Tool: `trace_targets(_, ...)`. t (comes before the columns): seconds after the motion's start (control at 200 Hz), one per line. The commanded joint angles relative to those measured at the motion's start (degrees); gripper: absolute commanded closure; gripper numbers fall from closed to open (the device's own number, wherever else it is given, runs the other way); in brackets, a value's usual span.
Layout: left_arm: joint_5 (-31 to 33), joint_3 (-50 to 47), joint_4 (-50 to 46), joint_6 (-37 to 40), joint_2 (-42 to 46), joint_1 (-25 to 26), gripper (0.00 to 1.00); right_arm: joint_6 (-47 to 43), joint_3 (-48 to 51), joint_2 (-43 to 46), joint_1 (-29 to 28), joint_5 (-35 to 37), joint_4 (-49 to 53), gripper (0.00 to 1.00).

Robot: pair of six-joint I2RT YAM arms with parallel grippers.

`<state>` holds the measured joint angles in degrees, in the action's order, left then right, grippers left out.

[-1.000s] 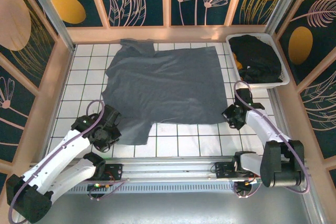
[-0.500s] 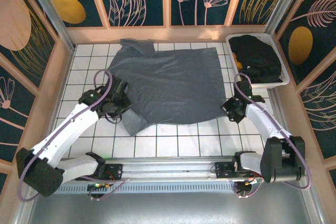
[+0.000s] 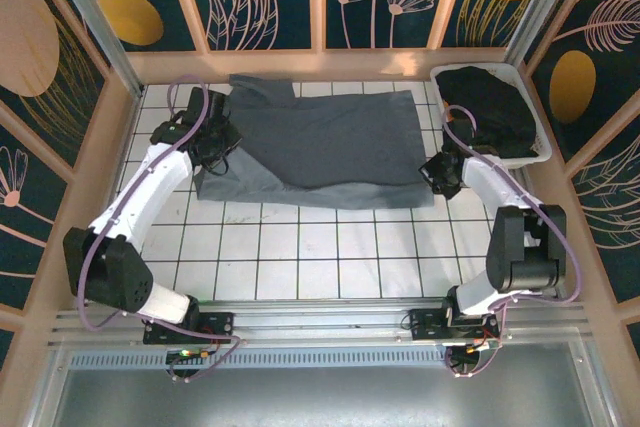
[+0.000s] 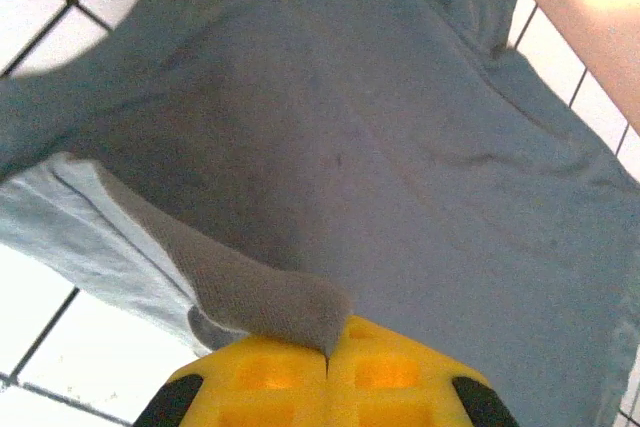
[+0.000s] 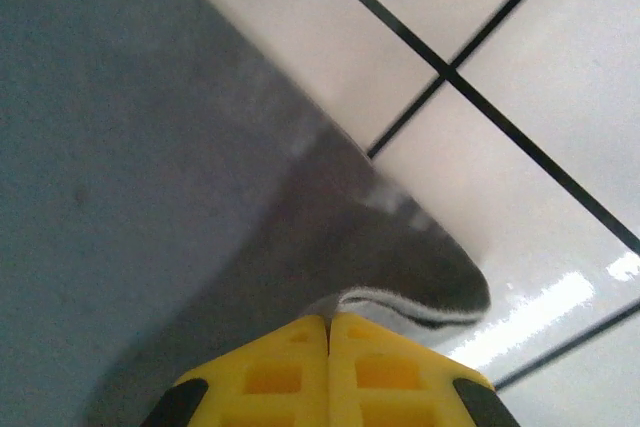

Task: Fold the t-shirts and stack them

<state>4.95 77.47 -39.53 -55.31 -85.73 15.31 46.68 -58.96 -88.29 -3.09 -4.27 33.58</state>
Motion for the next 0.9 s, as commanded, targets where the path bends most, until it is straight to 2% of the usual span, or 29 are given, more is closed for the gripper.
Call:
trace_targets(0.0, 3.1, 2.4, 0.6, 3.8, -2.5, -1.9, 1.0, 0.7, -3.6, -2.7, 0.9, 2.7, -0.5, 1.0)
trace_targets(0.38, 6.0, 5.2, 2.2, 7.1, -7.6, -4.9, 1.0, -0.9, -11.3, -10.5, 1.0, 1.7, -1.8, 1.0)
trace_targets(0.896, 7.4, 8.4, 3.2, 8.6, -14.6, -6.1, 1.0, -3.2, -19.4, -19.5, 0.9, 0.3, -2.0, 1.0)
